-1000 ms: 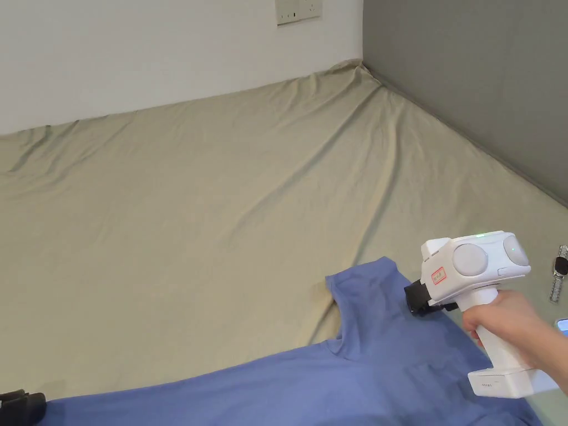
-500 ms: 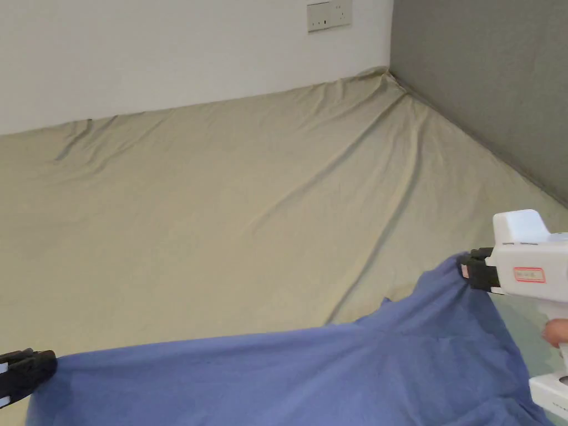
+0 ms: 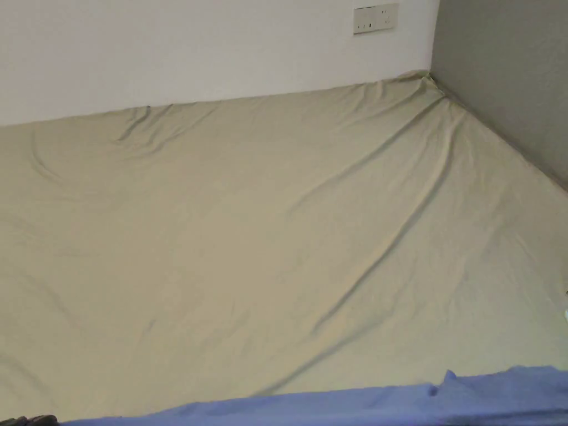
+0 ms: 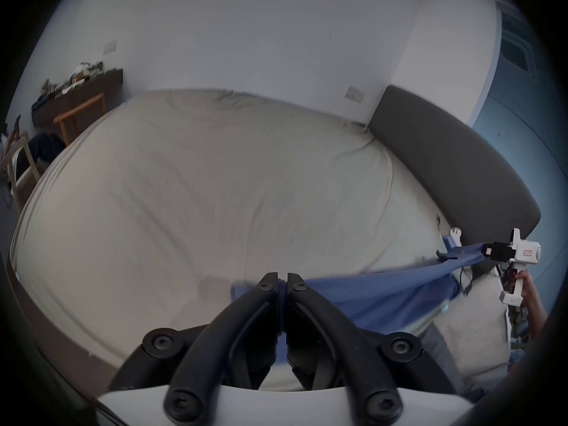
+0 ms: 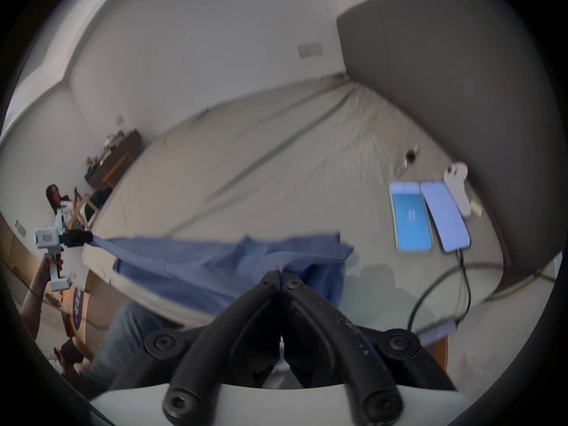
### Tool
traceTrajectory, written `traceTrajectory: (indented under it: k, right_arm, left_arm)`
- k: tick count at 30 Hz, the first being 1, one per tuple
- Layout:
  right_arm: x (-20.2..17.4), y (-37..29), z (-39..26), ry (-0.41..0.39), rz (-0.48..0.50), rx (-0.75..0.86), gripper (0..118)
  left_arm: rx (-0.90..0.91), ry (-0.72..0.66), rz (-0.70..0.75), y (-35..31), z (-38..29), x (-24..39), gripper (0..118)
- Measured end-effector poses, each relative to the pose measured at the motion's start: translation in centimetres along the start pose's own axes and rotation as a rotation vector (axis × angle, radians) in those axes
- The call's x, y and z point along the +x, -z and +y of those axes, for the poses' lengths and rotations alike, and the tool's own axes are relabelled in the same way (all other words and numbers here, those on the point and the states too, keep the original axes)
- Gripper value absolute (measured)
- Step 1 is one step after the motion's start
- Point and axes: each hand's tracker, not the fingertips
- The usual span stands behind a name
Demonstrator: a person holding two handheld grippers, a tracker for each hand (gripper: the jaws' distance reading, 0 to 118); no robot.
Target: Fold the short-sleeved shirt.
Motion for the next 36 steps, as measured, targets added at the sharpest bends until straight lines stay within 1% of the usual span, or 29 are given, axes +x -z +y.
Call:
traceTrajectory:
  k: [1,3,4,5,7,8,11,12,13,14,15,16,17,18,19,20,21,22,24,26,27,28,29,30,31,32,33,35,36]
  right_arm:
    - [0.2,0.4,-1.3,0.000,0.002,-0.048,1]
    - [0.4,1.5,-3.1,-0.028,-0.007,-0.126,1]
    - [0.9,2.3,-3.7,-0.035,-0.031,-0.148,1]
    - [1.3,3.2,-4.3,-0.024,-0.018,-0.199,1]
    - [1.5,4.6,-5.0,-0.032,-0.030,-0.200,1]
    - [1.6,5.2,-5.5,-0.042,-0.033,-0.220,1]
    - [1.6,6.8,-6.2,-0.037,-0.048,-0.278,1]
    - [1.7,7.0,-6.6,-0.038,-0.054,-0.322,1]
    - [1.4,7.2,-6.8,-0.055,-0.065,-0.329,1]
    - [1.3,7.2,-6.9,-0.054,-0.058,-0.317,2]
    - [1.2,7.0,-6.7,-0.053,-0.062,-0.311,7]
    - [1.4,6.2,-6.7,-0.038,-0.069,-0.275,22]
    - [1.5,5.6,-6.2,-0.010,-0.065,-0.221,54]
    - [1.6,4.8,-5.6,0.013,-0.066,-0.169,103]
    - [1.6,4.1,-4.8,0.017,-0.088,-0.124,118]
    - [1.5,3.2,-4.2,0.019,-0.114,-0.103,114]
    - [1.4,2.2,-3.3,0.010,-0.135,-0.063,108]
    - [1.3,0.3,-2.2,-0.015,-0.132,0.031,108]
    - [0.0,-2.4,-0.8,0.009,-0.104,0.122,110]
    - [-0.8,-4.5,0.5,0.028,-0.061,0.199,118]
    - [-1.3,-5.7,1.1,0.048,-0.028,0.229,113]
    - [-0.6,-5.2,1.8,0.078,0.010,0.247,98]
    - [-0.9,-5.7,1.9,0.102,0.043,0.276,70]
    - [-1.1,-6.2,1.9,0.116,0.068,0.316,17]
    - [-1.5,-6.3,2.0,0.120,0.072,0.329,1]
    - [-1.6,-6.2,2.1,0.142,0.079,0.330,1]
    - [-1.9,-6.6,2.1,0.144,0.086,0.320,0]
    - [-2.6,-6.7,2.0,0.127,0.101,0.311,0]
    - [0.1,-5.7,1.1,0.148,0.121,0.308,0]
  left_arm:
    - [-0.040,-0.008,0.003,0.4,-1.2,-0.3,3]
    - [-0.109,-0.049,0.005,1.6,-3.1,-1.0,3]
    - [-0.161,-0.054,-0.001,2.3,-4.0,-1.3,3]
    - [-0.173,-0.041,0.014,2.9,-4.9,-1.5,3]
    - [-0.199,-0.035,0.026,4.1,-6.2,-1.8,3]
    - [-0.216,-0.044,0.029,4.7,-6.6,-2.0,3]
    - [-0.268,-0.064,0.057,6.6,-8.4,-2.8,3]
    - [-0.294,-0.076,0.072,7.1,-8.9,-2.9,4]
    - [-0.318,-0.089,0.084,7.6,-9.3,-2.9,4]
    - [-0.306,-0.095,0.076,7.9,-9.5,-3.0,8]
    - [-0.287,-0.098,0.080,7.6,-9.6,-3.0,28]
    - [-0.264,-0.109,0.086,7.4,-9.3,-3.0,59]
    - [-0.260,-0.115,0.107,7.3,-9.0,-3.1,97]
    - [-0.228,-0.109,0.144,7.1,-8.7,-3.3,118]
    - [-0.209,-0.105,0.190,6.6,-8.5,-3.2,115]
    - [-0.183,-0.105,0.214,6.1,-8.0,-3.1,111]
    - [-0.102,-0.114,0.181,4.4,-7.1,-3.3,112]
    - [-0.054,-0.151,0.130,3.2,-6.3,-2.9,112]
    - [0.033,-0.206,0.109,0.8,-4.9,-2.4,112]
    - [0.157,-0.229,0.075,-1.5,-3.8,-2.1,112]
    - [0.191,-0.248,0.056,-2.2,-3.2,-1.8,108]
    - [0.182,-0.265,0.000,-3.0,-2.9,-1.9,93]
    - [0.182,-0.272,-0.047,-3.4,-2.7,-2.1,67]
    - [0.178,-0.281,-0.078,-3.6,-2.7,-2.5,21]
    - [0.154,-0.278,-0.083,-3.1,-2.4,-1.9,0]
    - [0.131,-0.293,-0.070,-2.8,-2.5,-2.3,0]
    - [0.094,-0.315,-0.065,-2.2,-2.5,-3.0,0]
    - [0.019,-0.307,-0.076,-0.6,-2.6,-4.1,0]
    - [-0.011,-0.312,-0.085,0.3,-2.6,-4.9,0]
